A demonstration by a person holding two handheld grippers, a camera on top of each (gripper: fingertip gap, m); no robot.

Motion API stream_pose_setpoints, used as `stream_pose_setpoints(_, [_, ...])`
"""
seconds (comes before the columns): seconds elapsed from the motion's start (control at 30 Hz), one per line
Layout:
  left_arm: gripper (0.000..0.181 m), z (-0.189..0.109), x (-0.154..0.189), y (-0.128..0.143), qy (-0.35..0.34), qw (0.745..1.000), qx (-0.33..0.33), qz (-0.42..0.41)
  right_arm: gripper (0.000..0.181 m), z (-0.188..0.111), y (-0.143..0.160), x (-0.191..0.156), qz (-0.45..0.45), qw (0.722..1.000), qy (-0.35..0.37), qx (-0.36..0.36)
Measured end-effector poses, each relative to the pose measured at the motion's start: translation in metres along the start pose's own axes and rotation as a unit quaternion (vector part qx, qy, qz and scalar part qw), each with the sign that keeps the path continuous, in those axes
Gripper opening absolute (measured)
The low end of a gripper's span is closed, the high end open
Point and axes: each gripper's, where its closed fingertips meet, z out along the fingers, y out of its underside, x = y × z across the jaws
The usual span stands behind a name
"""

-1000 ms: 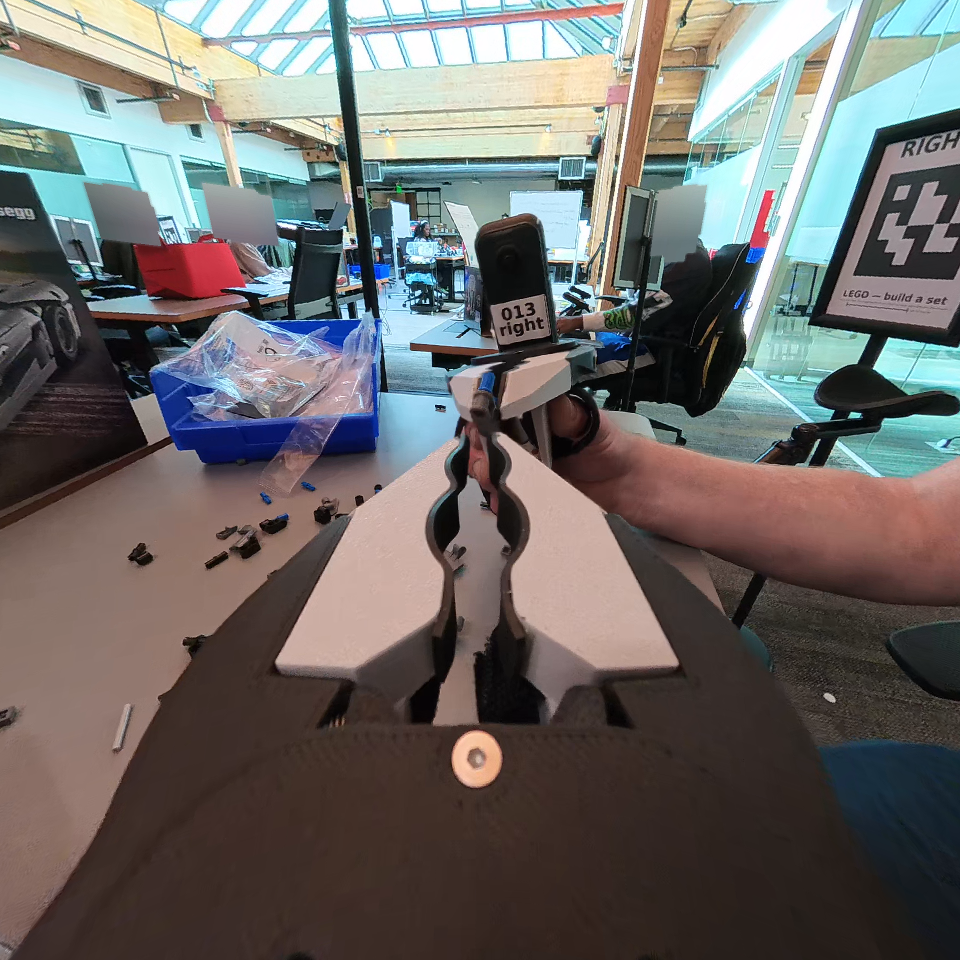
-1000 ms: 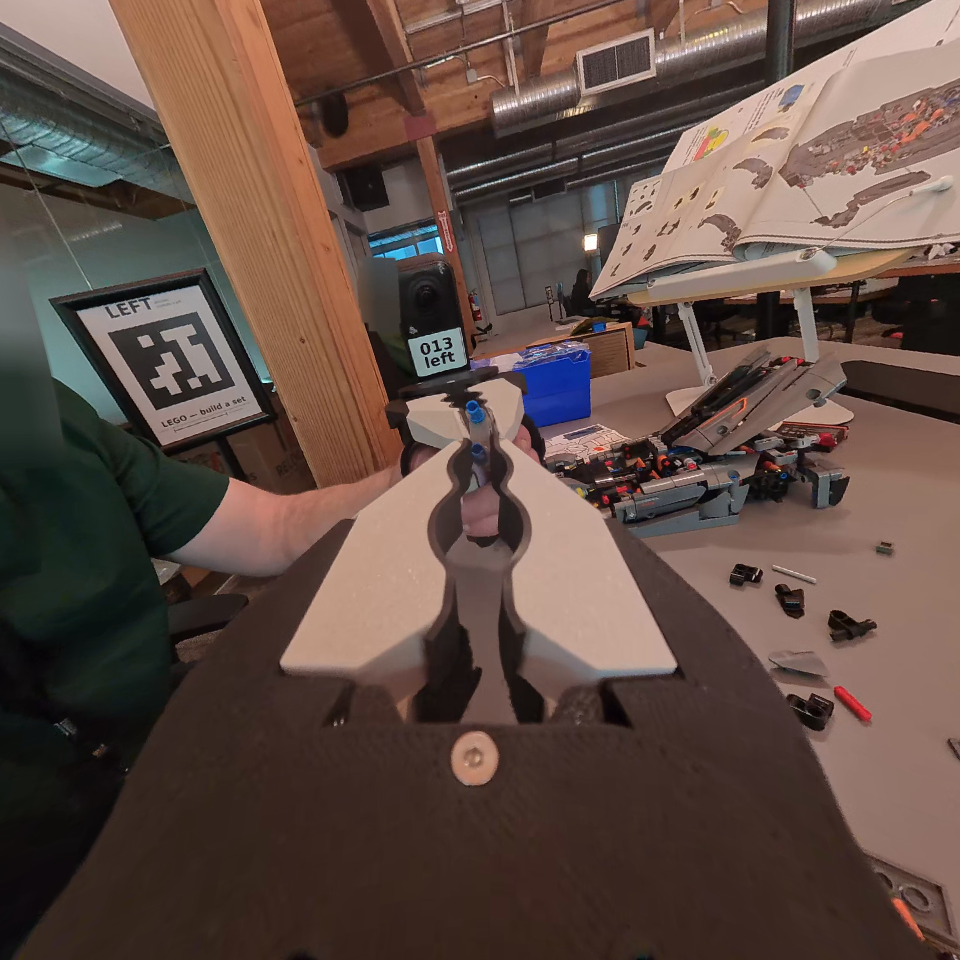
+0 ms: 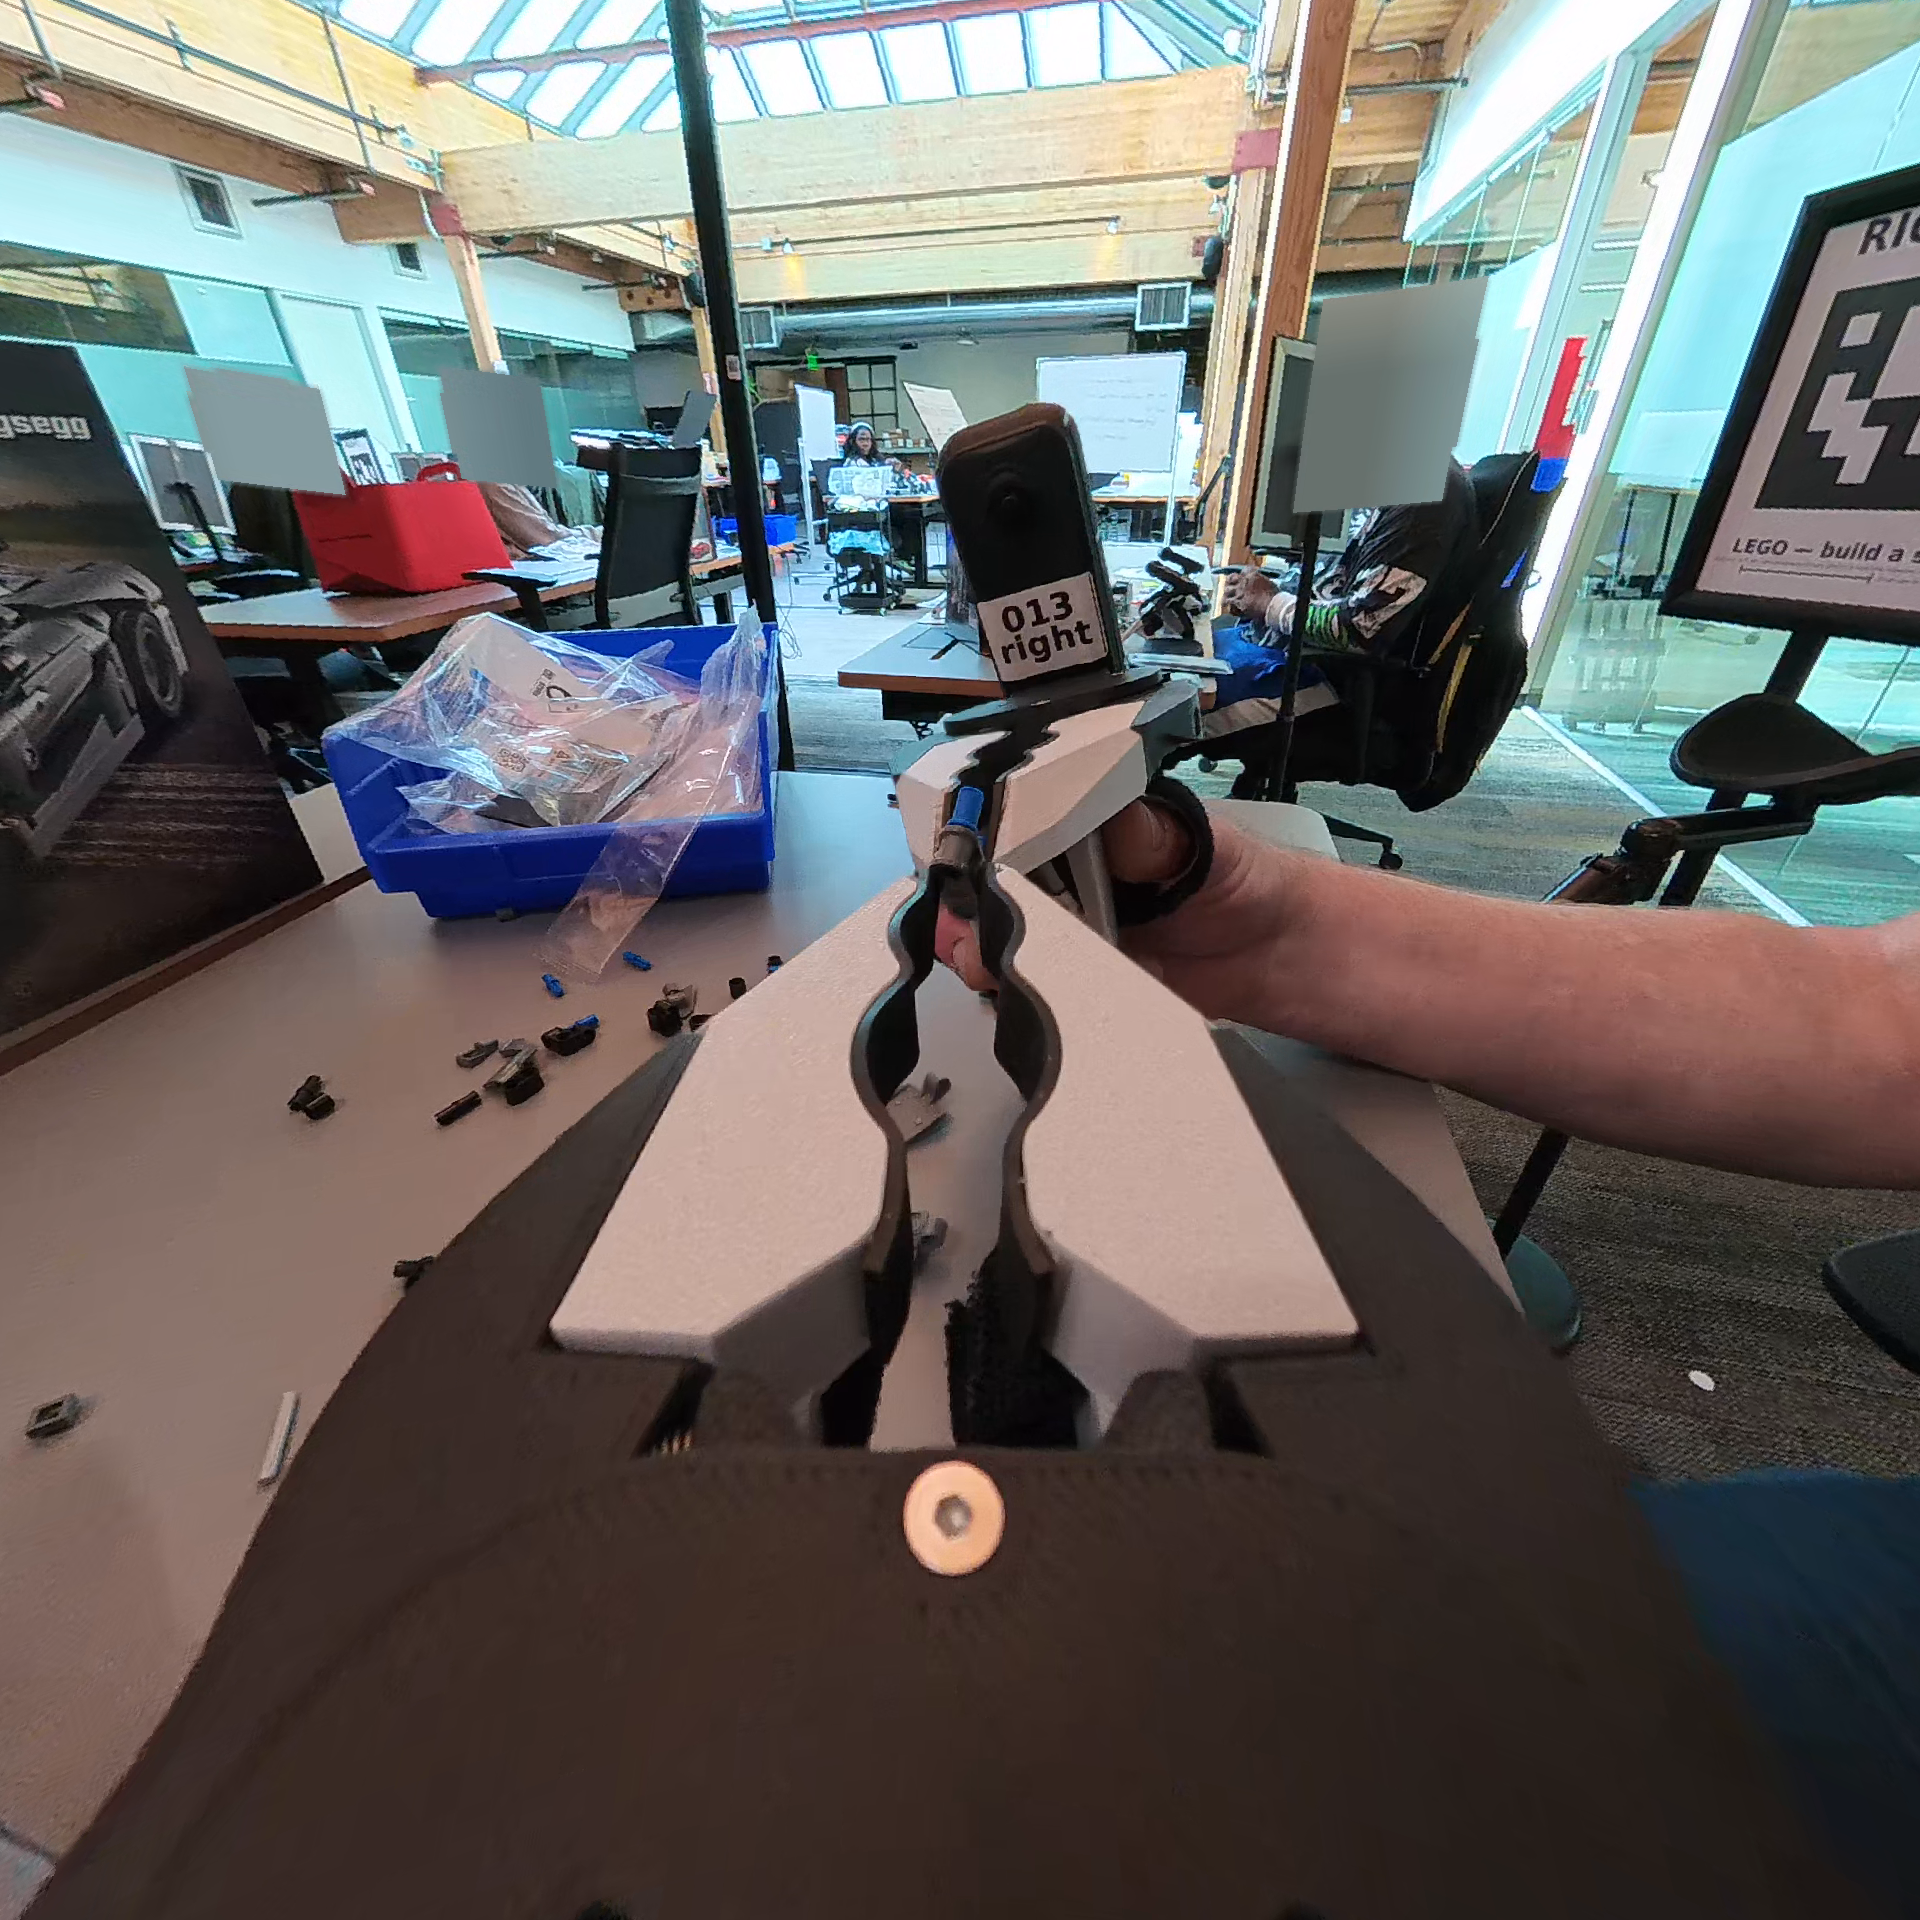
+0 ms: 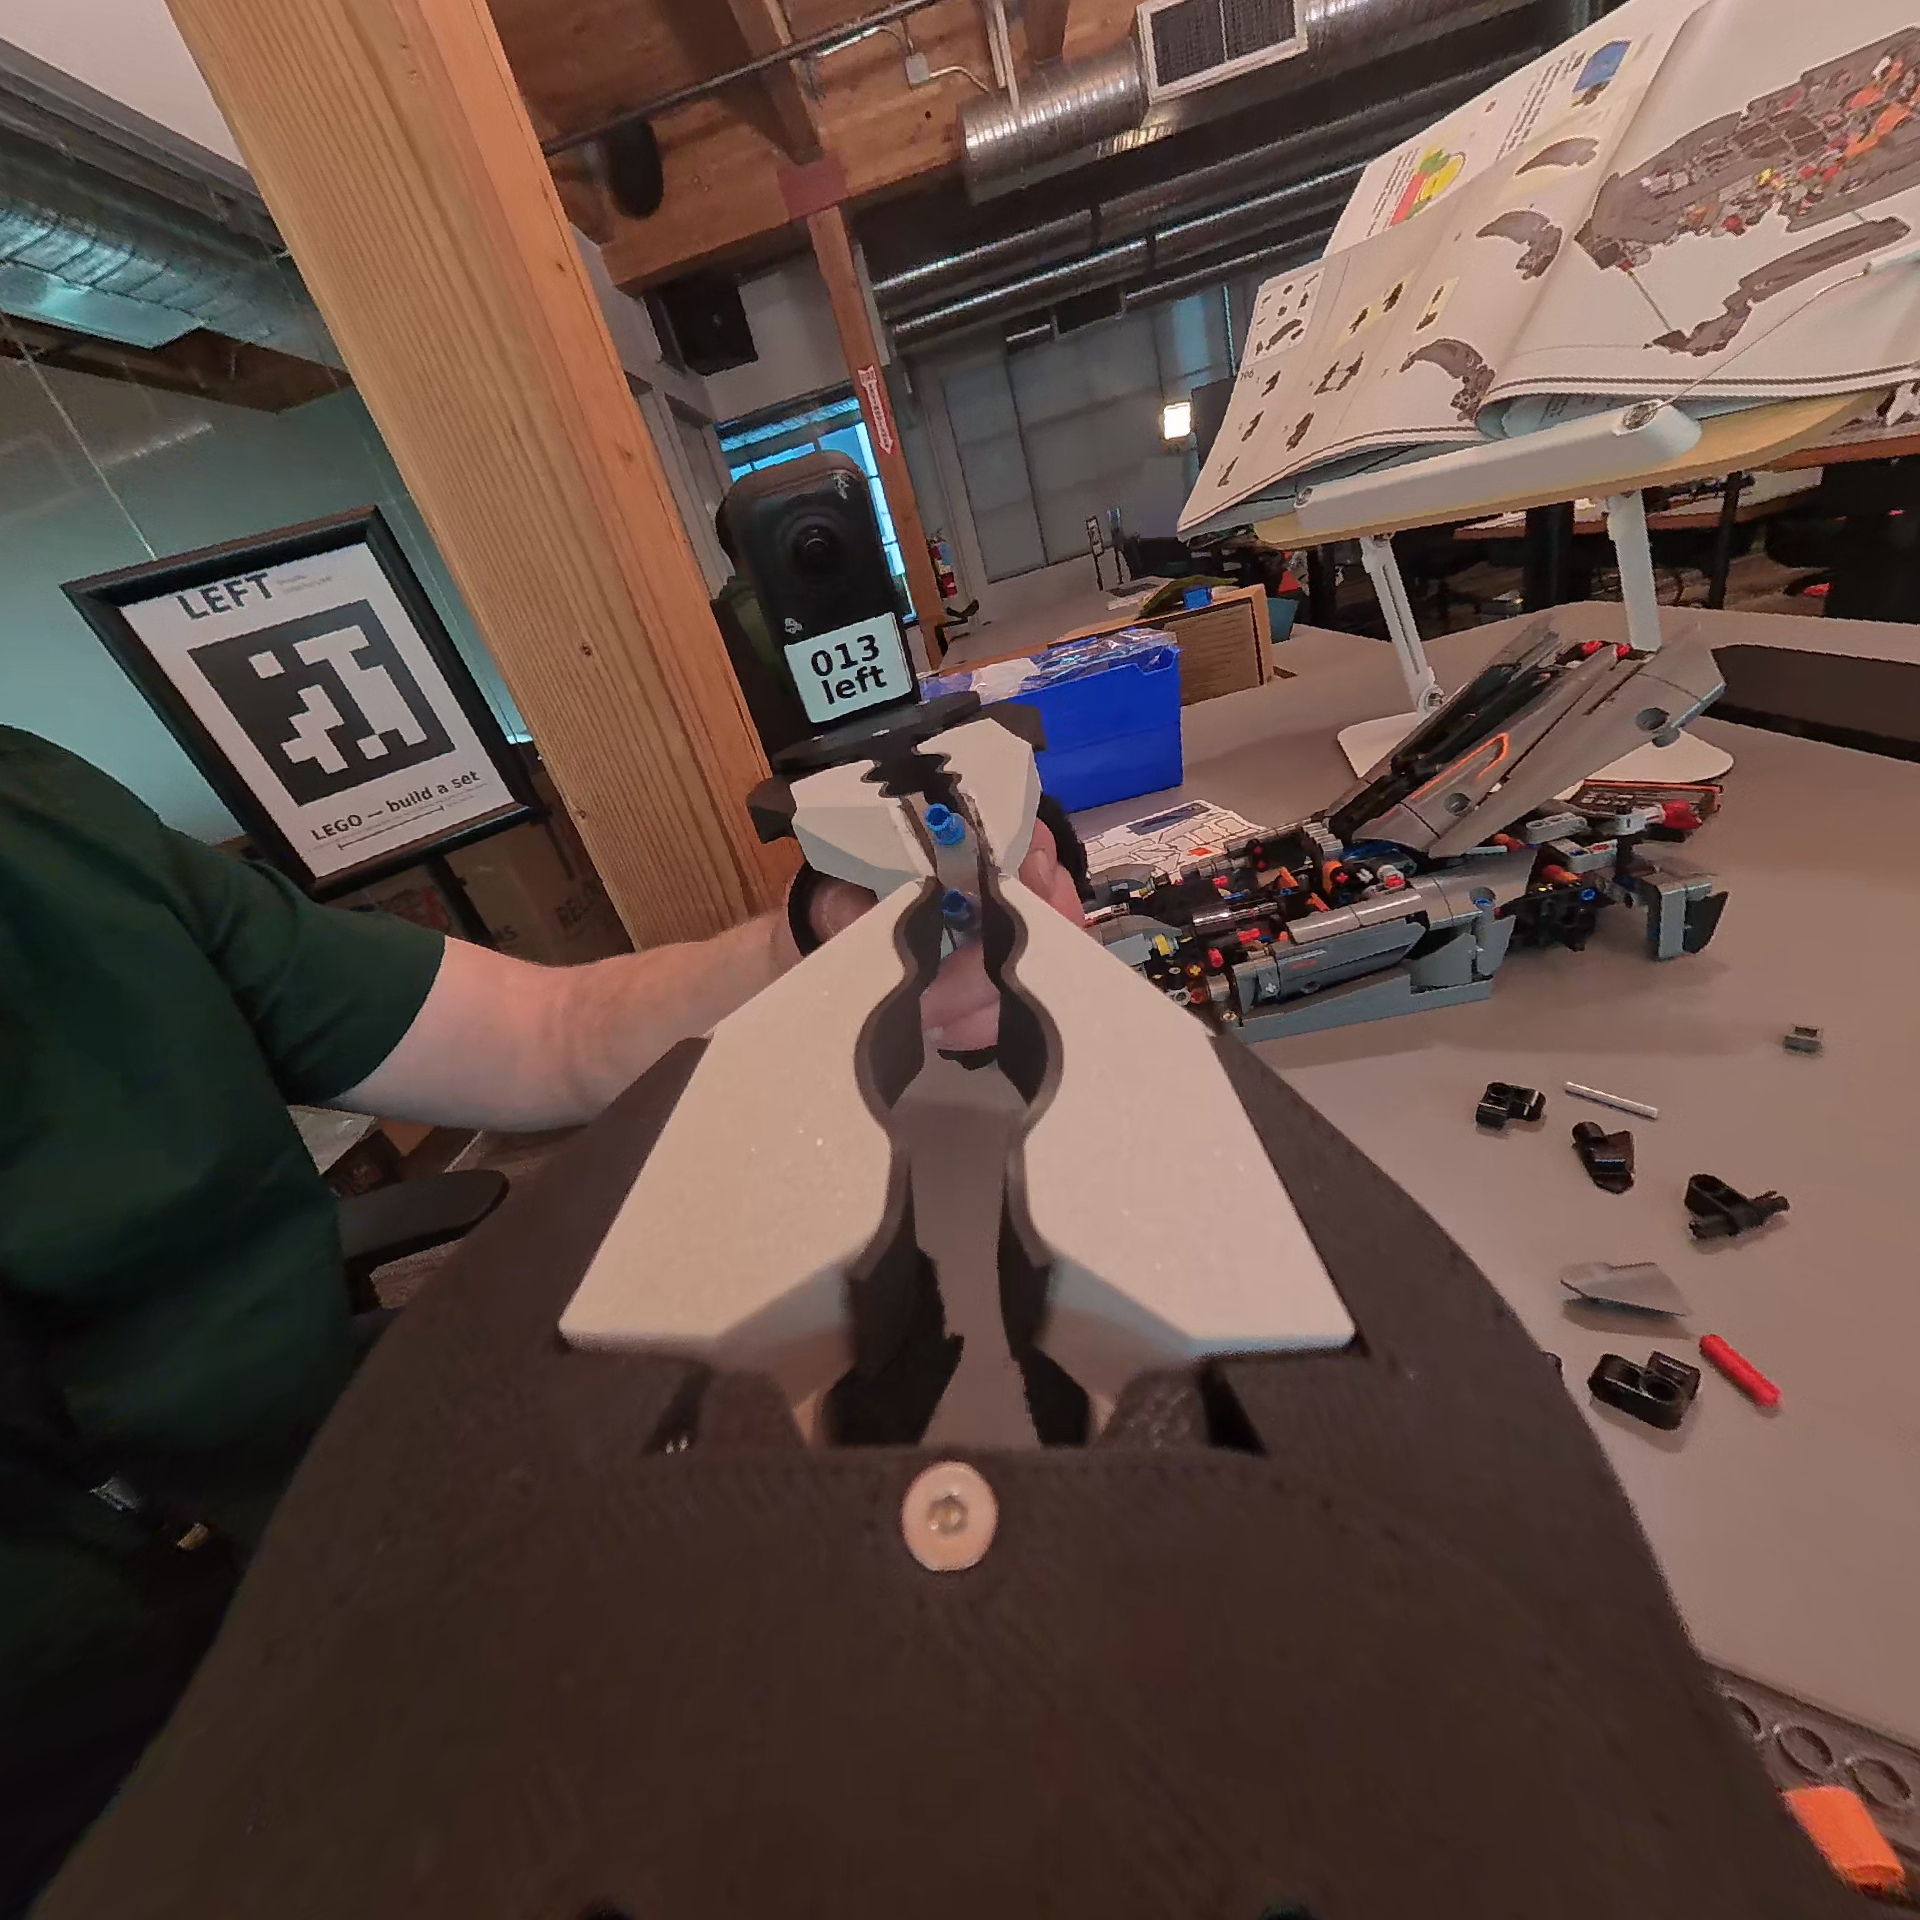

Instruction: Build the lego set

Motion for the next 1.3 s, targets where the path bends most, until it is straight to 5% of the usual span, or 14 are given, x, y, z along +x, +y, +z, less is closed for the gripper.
stream_pose_setpoints(0.33, [0.005,0.002,-0.006,0.005,-0.043,0.997,-0.020,0.052,0.006,-0.001,0.003,0.008,-0.005,1.000,0.026,-0.012])
stream_pose_setpoints(1.3, [0.003,-0.004,-0.008,0.001,-0.036,0.999,-0.007,0.025,0.007,-0.003,0.004,0.011,0.003,1.000,0.027,-0.012])
